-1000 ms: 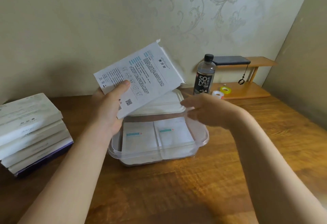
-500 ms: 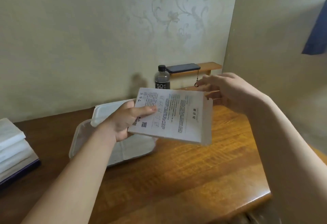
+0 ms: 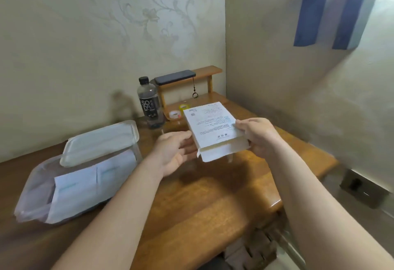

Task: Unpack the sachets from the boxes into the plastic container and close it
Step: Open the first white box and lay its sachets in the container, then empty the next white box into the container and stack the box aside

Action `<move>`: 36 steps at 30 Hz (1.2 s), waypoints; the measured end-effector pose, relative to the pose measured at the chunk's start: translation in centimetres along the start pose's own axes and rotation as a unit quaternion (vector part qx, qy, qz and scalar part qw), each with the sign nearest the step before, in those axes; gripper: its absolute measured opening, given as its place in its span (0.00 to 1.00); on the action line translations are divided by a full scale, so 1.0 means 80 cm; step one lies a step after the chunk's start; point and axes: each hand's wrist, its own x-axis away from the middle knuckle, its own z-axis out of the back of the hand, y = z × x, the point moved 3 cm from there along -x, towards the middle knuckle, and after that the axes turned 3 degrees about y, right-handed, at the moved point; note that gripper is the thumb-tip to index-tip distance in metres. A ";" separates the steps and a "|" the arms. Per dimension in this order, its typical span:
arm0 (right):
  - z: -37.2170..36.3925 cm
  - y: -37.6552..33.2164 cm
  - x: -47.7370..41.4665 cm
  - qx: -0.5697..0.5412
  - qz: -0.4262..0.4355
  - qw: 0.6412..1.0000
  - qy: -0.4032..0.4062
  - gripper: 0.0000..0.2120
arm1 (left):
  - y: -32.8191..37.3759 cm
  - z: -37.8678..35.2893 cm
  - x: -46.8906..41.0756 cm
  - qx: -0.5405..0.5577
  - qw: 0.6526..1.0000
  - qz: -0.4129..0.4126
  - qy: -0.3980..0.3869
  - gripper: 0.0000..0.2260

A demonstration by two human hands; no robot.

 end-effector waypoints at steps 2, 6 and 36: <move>0.001 0.023 -0.014 0.018 -0.017 0.999 0.034 0.09 | -0.012 -0.018 -0.013 -0.045 0.998 -0.013 0.030 0.11; 0.003 0.048 -0.025 0.135 0.024 0.986 0.094 0.08 | -0.029 -0.029 -0.043 -0.103 0.992 -0.018 0.066 0.11; -0.090 -0.036 0.048 0.238 0.210 0.947 0.052 0.13 | 0.051 0.021 0.020 -0.262 0.935 -0.201 0.129 0.07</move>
